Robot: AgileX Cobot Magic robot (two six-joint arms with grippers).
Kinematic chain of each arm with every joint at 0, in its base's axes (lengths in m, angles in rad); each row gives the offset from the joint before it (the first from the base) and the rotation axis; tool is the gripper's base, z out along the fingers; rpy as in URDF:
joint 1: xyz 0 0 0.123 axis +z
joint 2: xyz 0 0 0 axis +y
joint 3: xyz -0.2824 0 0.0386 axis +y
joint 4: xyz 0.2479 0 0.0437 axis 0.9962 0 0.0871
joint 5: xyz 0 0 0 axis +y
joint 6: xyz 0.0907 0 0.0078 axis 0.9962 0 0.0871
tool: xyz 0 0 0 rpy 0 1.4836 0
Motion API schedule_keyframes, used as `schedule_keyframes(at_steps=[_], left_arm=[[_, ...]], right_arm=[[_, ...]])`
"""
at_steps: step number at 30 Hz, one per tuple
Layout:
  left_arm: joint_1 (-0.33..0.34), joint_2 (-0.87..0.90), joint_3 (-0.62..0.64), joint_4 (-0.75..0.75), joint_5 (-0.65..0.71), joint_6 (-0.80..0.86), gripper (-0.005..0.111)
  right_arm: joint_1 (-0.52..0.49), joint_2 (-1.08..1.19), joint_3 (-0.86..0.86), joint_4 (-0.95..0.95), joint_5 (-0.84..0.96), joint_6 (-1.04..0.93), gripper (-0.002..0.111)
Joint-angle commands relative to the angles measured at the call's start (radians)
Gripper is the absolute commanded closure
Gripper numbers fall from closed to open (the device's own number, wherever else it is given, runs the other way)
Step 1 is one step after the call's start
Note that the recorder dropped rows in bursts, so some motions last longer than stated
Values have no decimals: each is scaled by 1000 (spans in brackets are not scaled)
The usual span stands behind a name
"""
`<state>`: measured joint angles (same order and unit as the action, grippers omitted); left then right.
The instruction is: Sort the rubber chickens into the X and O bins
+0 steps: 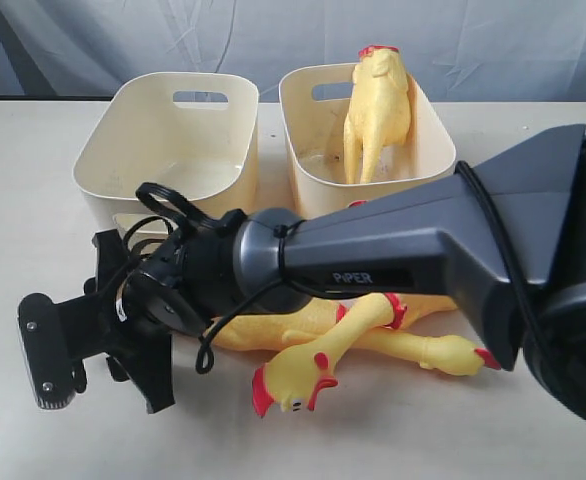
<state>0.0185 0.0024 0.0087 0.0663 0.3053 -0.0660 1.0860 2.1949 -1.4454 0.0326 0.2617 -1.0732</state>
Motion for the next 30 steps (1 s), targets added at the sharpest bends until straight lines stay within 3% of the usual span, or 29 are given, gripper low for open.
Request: schedule_keyframes(at_steps=[1,9,17,21,23,27,30], left_arm=[[-11,-2,-9,2,-15,-2,107],[-11,-2,-9,2,-15,-2,107],[-11,-2,-9,2,-15,-2,107],[-11,-2,-9,2,-15,-2,107],[-11,-2,-9,2,-15,-2,107],[-11,-2,-9,2,-15,-2,107],[-11,-2,-9,2,-15,-2,107]], right_arm=[[1,13,-6,-2,35,4,56],[1,19,-6,-4,31,21,59],[1,19,-6,-4,20,29,92],[1,0,-6,-4,37,67,80],[1,-19,-6,-4,45,96,81],[1,-64,-6,-4,50,106,101],[3,-99,-6,3,74,108,104]])
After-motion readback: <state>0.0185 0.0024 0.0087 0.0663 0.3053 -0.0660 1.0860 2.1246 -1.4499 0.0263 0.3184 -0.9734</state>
